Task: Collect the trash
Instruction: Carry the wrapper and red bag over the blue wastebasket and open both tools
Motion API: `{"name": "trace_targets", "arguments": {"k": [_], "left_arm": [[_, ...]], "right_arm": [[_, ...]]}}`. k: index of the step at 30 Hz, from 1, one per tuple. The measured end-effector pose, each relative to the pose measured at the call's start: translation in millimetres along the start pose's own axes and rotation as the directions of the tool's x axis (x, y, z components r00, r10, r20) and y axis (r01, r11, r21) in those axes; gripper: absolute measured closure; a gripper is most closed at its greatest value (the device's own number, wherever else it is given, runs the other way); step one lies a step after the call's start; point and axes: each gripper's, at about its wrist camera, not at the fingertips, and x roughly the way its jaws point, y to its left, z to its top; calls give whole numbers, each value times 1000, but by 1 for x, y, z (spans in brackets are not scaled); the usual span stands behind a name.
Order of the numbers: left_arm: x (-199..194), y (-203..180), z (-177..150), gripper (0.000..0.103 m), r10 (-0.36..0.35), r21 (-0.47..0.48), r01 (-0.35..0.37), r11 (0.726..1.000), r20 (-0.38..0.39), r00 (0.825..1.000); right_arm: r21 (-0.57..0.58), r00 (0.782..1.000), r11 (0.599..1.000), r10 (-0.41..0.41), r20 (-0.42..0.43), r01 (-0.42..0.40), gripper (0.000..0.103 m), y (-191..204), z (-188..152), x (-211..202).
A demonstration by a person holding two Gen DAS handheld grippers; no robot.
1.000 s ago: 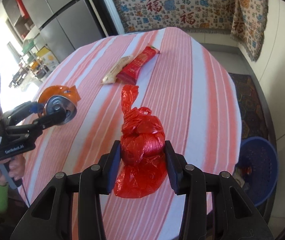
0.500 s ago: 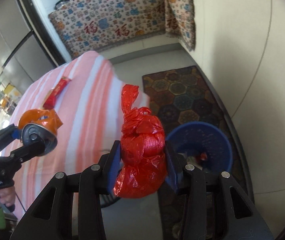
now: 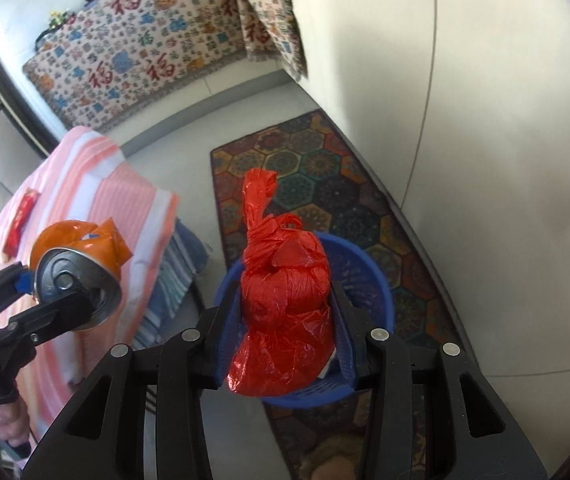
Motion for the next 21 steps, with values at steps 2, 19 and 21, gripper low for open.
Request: {"name": "trace_targets", "arguments": {"k": [2, 19, 21], "left_arm": [[17, -1, 4, 41, -1, -2, 1, 1000, -17, 1000], [78, 5, 6, 31, -13, -54, 7, 998, -107, 994], [75, 4, 5, 31, -10, -64, 4, 998, -98, 995]], "right_arm": [[36, 1000, 999, 12, -7, -11, 59, -15, 0, 6], [148, 997, 986, 69, 46, -75, 36, -45, 6, 11], [146, 996, 987, 60, 66, -70, 36, -44, 7, 5]]}}
